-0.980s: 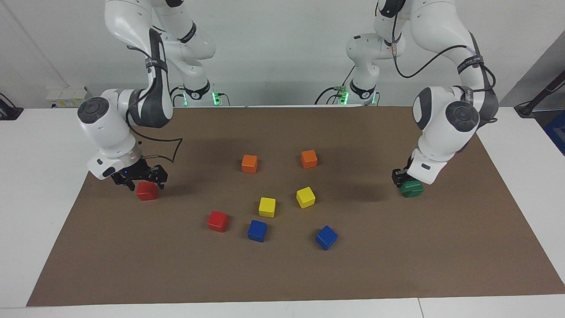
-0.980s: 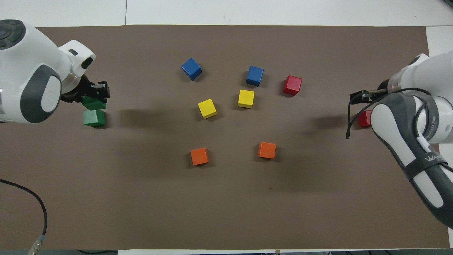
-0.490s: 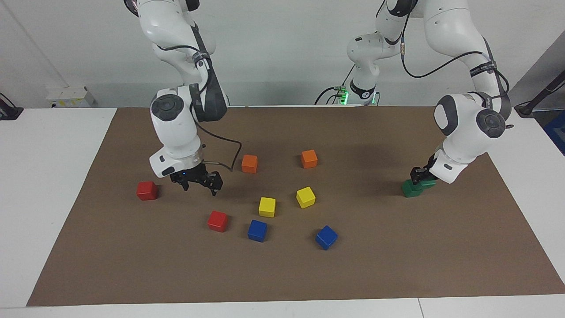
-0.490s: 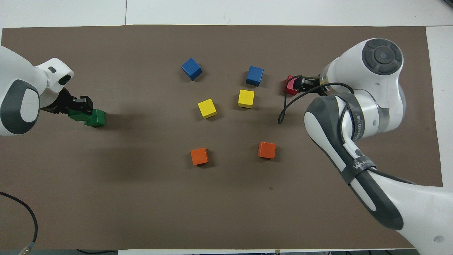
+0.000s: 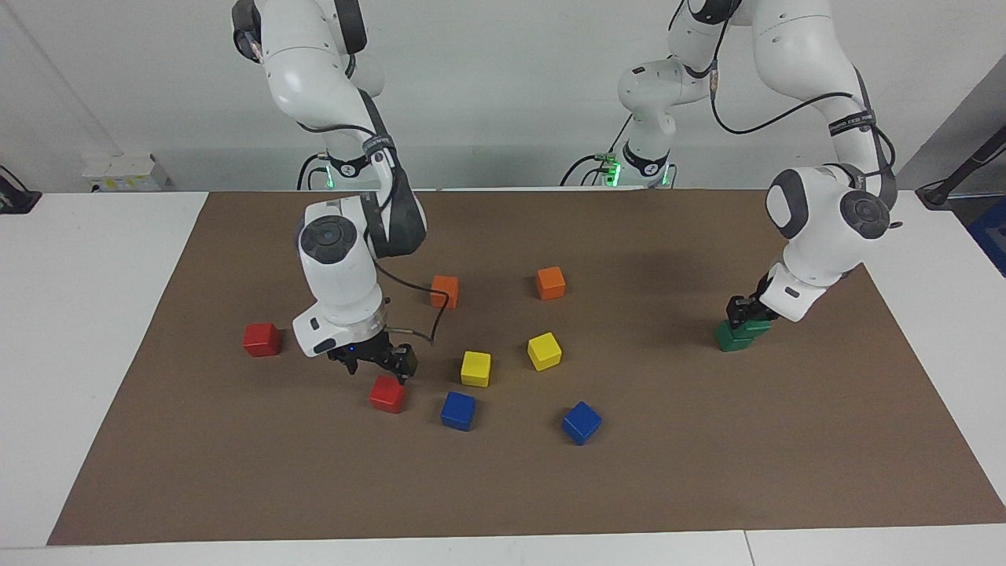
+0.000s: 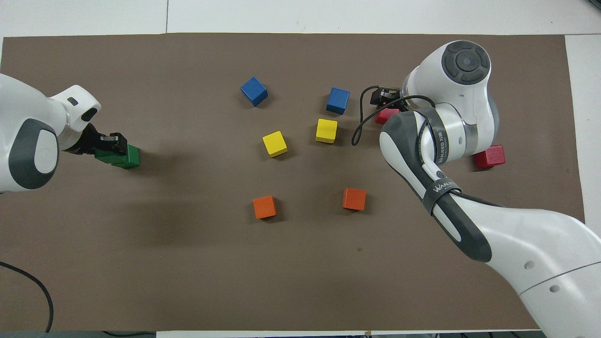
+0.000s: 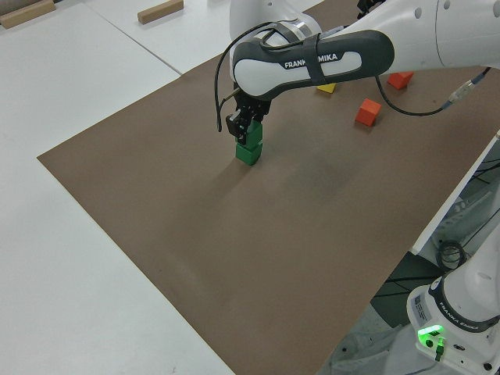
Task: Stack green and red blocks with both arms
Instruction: 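Release the green cube and withdraw the left gripper while the right gripper carries red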
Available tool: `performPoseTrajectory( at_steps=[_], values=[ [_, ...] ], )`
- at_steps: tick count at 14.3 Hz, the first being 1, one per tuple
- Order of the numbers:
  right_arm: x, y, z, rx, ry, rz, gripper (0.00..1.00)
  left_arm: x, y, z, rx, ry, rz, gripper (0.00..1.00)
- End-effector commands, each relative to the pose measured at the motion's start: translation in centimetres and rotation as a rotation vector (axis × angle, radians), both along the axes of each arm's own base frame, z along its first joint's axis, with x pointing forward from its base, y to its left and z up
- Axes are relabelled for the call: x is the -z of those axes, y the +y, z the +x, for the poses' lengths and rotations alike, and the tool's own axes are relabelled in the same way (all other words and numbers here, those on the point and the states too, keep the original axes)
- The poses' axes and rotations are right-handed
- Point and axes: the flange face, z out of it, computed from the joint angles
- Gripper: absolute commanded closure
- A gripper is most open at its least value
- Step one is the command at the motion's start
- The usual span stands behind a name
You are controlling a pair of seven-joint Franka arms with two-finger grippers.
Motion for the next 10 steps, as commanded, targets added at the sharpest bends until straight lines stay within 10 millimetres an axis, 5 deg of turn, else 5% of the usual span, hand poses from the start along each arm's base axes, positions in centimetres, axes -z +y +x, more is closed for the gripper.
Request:
performPoseTrajectory(
  at_steps=[1,3,4,6,10],
  values=[
    [1.4,-0.1,1.0,0.021,-0.013,0.009,0.0,-0.5,-0.1,-1.3,0.008,-0.022,-0.008,1.0],
    [2.3,-0.2,1.2,0.023,-0.015,0.009,0.0,-0.2,-0.1,-1.6,0.01,-0.024,-0.007,1.0],
    [2.8,-0.3,1.3,0.027,-0.021,0.012,0.0,-0.2,-0.1,-1.7,0.014,-0.028,-0.007,0.88],
    [3.5,-0.5,1.4,0.034,-0.019,0.018,0.0,0.0,0.4,-1.8,0.034,-0.024,-0.008,0.0],
    [4.3,-0.4,1.3,0.047,-0.026,0.039,0.02,-0.3,0.5,-1.7,0.043,-0.02,-0.008,0.0]
  ],
)
